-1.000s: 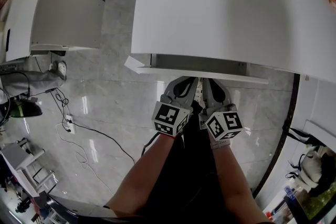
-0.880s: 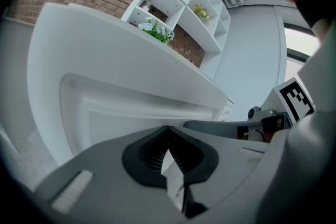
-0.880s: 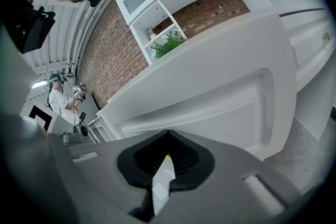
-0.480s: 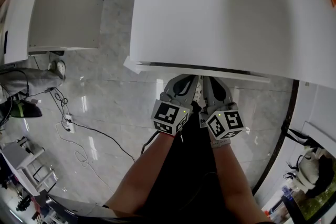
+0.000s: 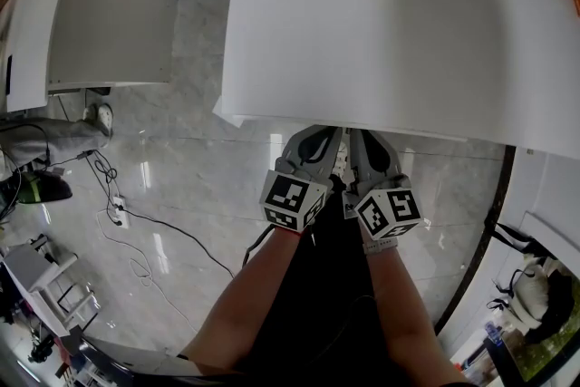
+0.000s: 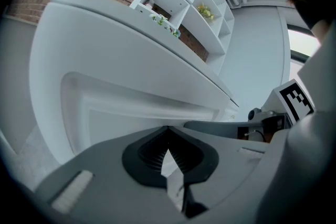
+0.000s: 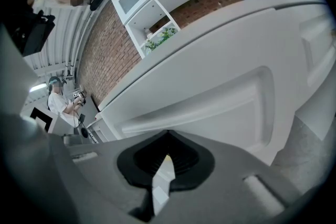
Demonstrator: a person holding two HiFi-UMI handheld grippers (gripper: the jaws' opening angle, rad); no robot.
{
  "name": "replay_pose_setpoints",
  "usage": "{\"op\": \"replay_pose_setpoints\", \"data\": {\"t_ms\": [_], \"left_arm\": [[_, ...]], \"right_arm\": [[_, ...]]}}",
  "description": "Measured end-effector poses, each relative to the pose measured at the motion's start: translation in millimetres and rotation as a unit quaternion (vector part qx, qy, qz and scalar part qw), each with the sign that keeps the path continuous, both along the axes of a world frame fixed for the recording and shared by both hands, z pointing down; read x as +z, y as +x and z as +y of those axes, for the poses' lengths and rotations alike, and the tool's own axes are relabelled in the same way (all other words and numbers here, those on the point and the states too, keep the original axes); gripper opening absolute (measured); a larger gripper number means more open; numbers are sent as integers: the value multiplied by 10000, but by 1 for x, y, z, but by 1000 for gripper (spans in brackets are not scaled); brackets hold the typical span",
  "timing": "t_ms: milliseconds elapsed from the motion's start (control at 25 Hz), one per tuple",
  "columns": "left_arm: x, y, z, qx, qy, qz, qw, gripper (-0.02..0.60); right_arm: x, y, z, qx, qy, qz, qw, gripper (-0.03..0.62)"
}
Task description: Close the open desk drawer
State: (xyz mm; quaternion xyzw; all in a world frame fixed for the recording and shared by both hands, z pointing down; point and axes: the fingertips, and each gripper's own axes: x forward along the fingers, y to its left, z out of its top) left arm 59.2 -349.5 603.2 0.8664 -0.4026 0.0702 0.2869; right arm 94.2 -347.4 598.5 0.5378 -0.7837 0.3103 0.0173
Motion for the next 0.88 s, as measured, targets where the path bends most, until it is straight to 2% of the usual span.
{"op": "replay_pose_setpoints", "data": {"t_ms": [480, 880], "left_arm": [[0, 1, -12, -153, -75, 17, 9999, 2], [-3, -3, -7, -174, -137, 33, 9997, 2]], "right_arm": [[0, 1, -11, -139, -24, -54, 9999, 0], [-8, 0, -5, -239, -7, 88, 9997, 0]]}}
